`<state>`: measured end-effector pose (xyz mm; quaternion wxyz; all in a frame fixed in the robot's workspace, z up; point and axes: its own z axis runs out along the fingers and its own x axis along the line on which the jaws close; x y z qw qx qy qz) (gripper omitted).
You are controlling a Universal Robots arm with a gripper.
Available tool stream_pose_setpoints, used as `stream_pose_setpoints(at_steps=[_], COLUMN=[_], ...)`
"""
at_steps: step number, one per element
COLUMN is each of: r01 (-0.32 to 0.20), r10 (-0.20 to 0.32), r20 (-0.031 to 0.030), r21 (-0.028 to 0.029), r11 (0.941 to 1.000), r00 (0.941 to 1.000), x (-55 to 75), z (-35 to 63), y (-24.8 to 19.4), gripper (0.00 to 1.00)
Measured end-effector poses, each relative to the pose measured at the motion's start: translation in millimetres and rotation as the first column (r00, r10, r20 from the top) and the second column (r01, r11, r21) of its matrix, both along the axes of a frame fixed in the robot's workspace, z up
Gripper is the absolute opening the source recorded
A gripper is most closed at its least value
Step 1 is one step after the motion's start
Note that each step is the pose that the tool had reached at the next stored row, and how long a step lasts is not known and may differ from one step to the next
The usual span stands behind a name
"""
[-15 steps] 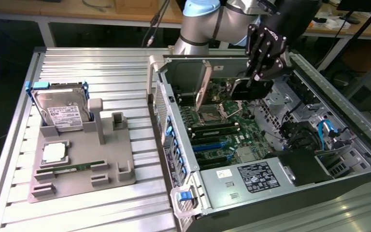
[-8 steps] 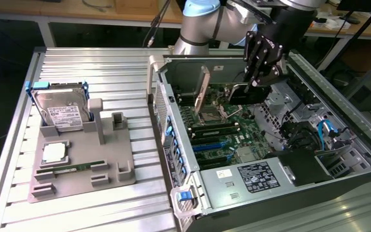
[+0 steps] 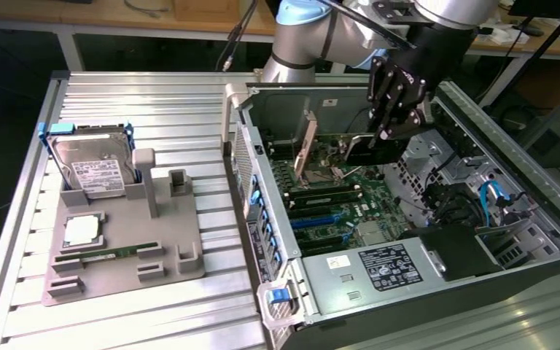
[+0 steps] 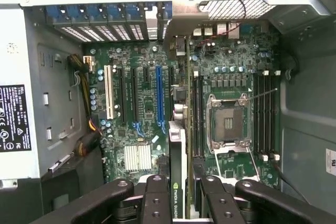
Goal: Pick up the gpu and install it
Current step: 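Insert the gpu into the slot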
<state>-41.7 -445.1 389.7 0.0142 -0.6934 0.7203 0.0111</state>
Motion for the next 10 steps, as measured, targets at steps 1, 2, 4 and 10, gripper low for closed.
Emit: stream_pose_setpoints(at_steps=[1,2,4,10], r01=[0.0,0.0,0.0,0.001], r10=[0.0,0.0,0.0,-0.001], r20=[0.0001,0.0,0.0003,0.001], r21=[-0.0001,-0.0001,-0.0001,-0.0002], r11=[1.0,1.0,1.0,1.0], r00=[1.0,1.0,1.0,1.0], x=[0.0,0.0,0.0,-0.1], z=[-1.3,-2.6,-5.4,-15.8], y=[-0.6,-1.3,-2.8,-6.7], gripper=[0.27,0.27,0.27,0.27])
